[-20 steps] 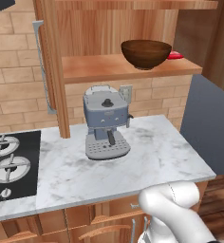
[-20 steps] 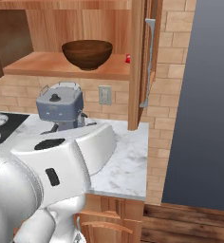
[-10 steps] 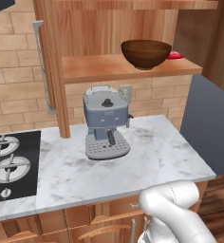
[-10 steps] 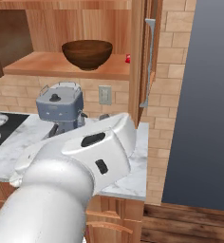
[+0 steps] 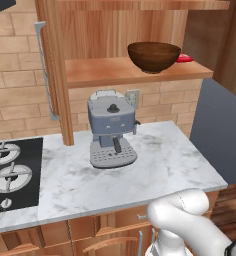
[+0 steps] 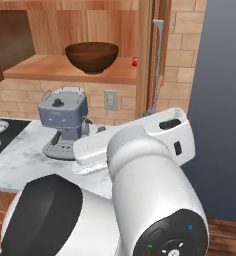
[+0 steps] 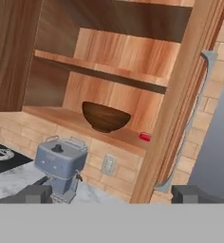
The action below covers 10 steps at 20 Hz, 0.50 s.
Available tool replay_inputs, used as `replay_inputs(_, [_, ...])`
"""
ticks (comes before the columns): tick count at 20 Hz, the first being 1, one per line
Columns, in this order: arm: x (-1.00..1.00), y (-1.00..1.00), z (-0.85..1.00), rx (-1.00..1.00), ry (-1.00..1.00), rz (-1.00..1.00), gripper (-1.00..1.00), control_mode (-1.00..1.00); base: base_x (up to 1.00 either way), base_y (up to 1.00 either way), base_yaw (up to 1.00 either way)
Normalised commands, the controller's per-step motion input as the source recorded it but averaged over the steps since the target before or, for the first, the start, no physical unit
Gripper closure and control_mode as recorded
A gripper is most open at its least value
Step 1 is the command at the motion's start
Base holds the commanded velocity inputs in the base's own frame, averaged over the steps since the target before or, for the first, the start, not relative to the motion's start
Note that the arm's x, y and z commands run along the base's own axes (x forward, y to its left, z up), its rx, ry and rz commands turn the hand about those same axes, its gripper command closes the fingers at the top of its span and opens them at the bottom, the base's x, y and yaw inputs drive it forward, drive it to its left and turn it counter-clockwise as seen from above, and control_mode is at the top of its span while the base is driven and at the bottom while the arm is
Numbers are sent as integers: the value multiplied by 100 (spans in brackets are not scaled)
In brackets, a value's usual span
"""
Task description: Pick the mug and place it in the sink. Pick the bowl and place it in the open cabinet and then close the cabinet.
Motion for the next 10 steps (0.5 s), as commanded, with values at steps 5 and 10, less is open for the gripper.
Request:
replay_inputs(5, [53, -18, -9, 5, 0, 20, -100, -100, 0, 0, 0])
replay_inputs(10, [63, -19, -3, 5, 1, 22, -100, -100, 0, 0, 0])
